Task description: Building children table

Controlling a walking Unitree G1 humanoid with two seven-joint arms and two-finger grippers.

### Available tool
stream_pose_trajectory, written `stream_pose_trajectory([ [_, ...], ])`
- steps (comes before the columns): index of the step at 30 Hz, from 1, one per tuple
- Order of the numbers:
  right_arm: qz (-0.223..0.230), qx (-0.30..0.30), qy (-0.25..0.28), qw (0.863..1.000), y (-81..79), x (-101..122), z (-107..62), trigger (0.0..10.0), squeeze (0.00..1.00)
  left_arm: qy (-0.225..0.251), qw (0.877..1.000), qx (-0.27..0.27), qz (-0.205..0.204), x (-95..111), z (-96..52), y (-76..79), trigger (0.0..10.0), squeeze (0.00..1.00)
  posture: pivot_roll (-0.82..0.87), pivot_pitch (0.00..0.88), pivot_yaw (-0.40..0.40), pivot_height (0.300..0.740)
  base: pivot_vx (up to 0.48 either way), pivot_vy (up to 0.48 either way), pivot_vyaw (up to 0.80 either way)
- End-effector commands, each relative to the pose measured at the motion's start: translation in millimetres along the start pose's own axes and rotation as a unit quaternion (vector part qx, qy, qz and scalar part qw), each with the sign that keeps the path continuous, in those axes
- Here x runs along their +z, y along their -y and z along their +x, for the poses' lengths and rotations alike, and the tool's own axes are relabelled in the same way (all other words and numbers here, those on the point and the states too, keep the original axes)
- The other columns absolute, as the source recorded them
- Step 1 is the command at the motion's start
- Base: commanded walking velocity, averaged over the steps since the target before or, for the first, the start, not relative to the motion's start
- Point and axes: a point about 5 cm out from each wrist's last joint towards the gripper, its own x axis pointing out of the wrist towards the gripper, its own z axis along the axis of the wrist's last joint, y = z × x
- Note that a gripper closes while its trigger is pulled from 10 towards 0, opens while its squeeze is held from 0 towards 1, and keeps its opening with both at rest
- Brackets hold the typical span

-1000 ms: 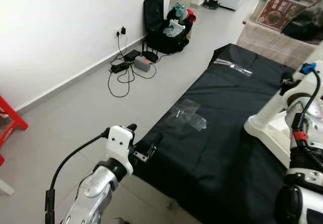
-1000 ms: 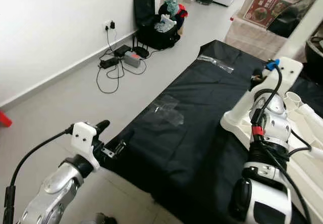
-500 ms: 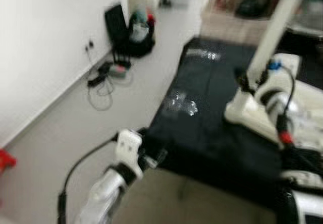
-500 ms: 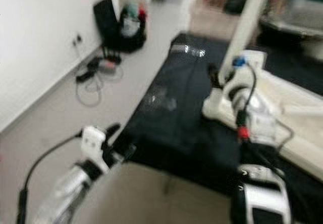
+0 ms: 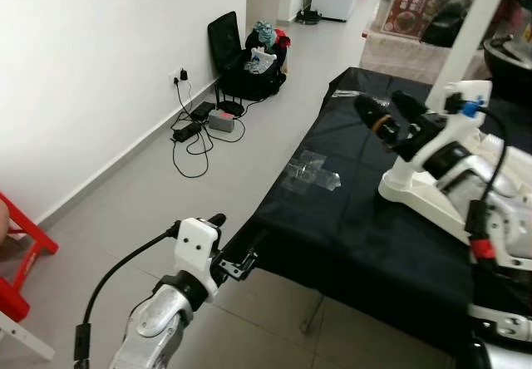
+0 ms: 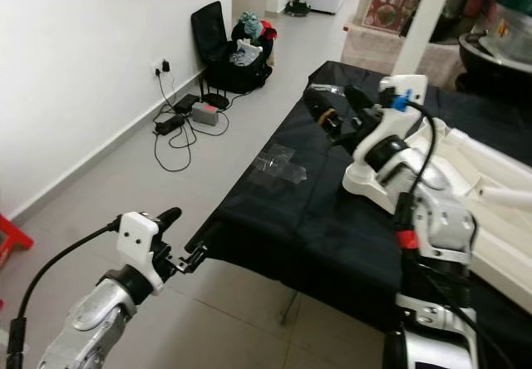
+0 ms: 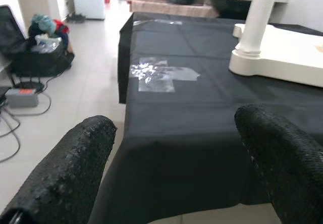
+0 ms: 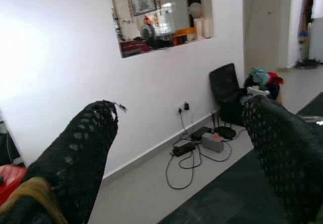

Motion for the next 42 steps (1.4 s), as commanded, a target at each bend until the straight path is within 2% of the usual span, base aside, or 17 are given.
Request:
stream_pose_trajectory([
  [1,0.015,0.025,-0.025,0.999,-14.4,-14.8,-4.2,10.0,0.00,-0.015,0.999,0.033,-0.010,-0.5,-1.1,-9.4,10.0,0.00,-0.10,0.021,-0.073,0.740,0.000,0.000,0.00],
  [2,0.015,0.025,-0.025,0.999,-14.4,-14.8,-4.2,10.0,0.00,-0.015,0.999,0.033,-0.010,-0.5,-1.1,-9.4,10.0,0.00,-0.10,0.021,-0.073,0.740,0.000,0.000,0.00],
  [3,0.010,0.010,-0.060,0.998,-23.8,-36.6,-8.6,10.0,0.00,-0.017,0.999,0.050,-0.010,0.8,-0.9,-14.9,10.0,0.00,-0.10,0.023,-0.068,0.740,0.000,0.000,0.00],
  [4,0.010,0.010,-0.060,0.998,-23.8,-36.6,-8.6,10.0,0.00,-0.017,0.999,0.050,-0.010,0.8,-0.9,-14.9,10.0,0.00,-0.10,0.023,-0.068,0.740,0.000,0.000,0.00],
  [5,0.012,-0.014,-0.096,0.995,-32.1,-60.5,-14.1,10.0,0.00,-0.019,0.998,0.064,-0.011,1.1,-0.6,-19.2,10.0,0.00,-0.10,0.021,-0.067,0.740,0.000,0.000,0.00],
  [6,0.035,-0.027,-0.129,0.991,-42.3,-80.2,-19.0,10.0,0.00,-0.019,0.997,0.071,-0.006,2.4,0.1,-21.8,10.0,0.00,-0.10,0.017,-0.062,0.740,0.000,0.000,0.00],
  [8,0.035,-0.027,-0.129,0.991,-42.3,-80.2,-19.0,10.0,0.00,-0.019,0.997,0.071,-0.006,2.4,0.1,-21.8,10.0,0.00,-0.10,0.017,-0.062,0.740,0.000,0.000,0.00],
  [9,0.050,-0.033,-0.150,0.987,-51.1,-93.0,-22.8,10.0,0.00,-0.020,0.997,0.075,0.004,3.3,0.4,-23.7,10.0,0.00,-0.10,0.021,-0.055,0.740,0.000,0.480,-0.80],
  [11,0.069,-0.025,-0.166,0.983,-65.6,-105.1,-26.7,10.0,0.00,-0.020,0.997,0.079,0.009,4.5,1.7,-25.9,10.0,0.00,-0.10,0.008,-0.051,0.740,0.000,0.480,-0.80],
  [14,0.067,-0.025,-0.181,0.981,-72.6,-116.2,-29.7,10.0,0.00,-0.019,0.996,0.083,0.020,6.2,5.8,-28.2,10.0,0.00,-0.10,0.014,-0.044,0.740,0.000,0.480,-0.80],
  [23,0.070,-0.043,-0.193,0.978,-75.3,-125.8,-34.6,10.0,0.00,-0.010,0.995,0.099,0.007,11.3,10.5,-31.6,10.0,0.00,-0.10,0.013,-0.033,0.740,0.000,0.480,-0.80],
  [34,0.057,-0.069,-0.201,0.975,-77.4,-133.0,-30.6,10.0,0.00,-0.008,0.994,0.111,-0.004,13.2,12.5,-33.6,10.0,0.00,-0.10,0.000,-0.030,0.740,0.000,0.000,-0.80],
  [36,0.049,-0.080,-0.197,0.976,-77.2,-133.2,-27.9,10.0,0.00,-0.007,0.992,0.125,-0.002,11.7,11.3,-38.3,10.0,0.00,-0.10,0.000,-0.030,0.740,0.000,0.000,0.00],
  [38,0.049,-0.080,-0.197,0.976,-77.2,-133.2,-27.9,10.0,0.00,-0.007,0.992,0.125,-0.002,11.7,11.3,-38.3,10.0,0.00,-0.10,0.000,-0.030,0.740,0.000,0.000,0.00],
  [39,0.064,-0.077,-0.196,0.976,-77.9,-134.4,-25.6,10.0,0.00,-0.008,0.992,0.125,-0.010,11.0,11.1,-39.0,10.0,0.00,-0.10,0.000,-0.022,0.740,0.247,0.000,-0.53],
  [42,0.054,-0.081,-0.192,0.977,-77.5,-132.9,-24.4,10.0,0.00,-0.008,0.992,0.124,-0.013,11.4,10.4,-39.3,10.0,0.00,-0.10,0.000,-0.021,0.740,0.251,0.000,-0.57],
])
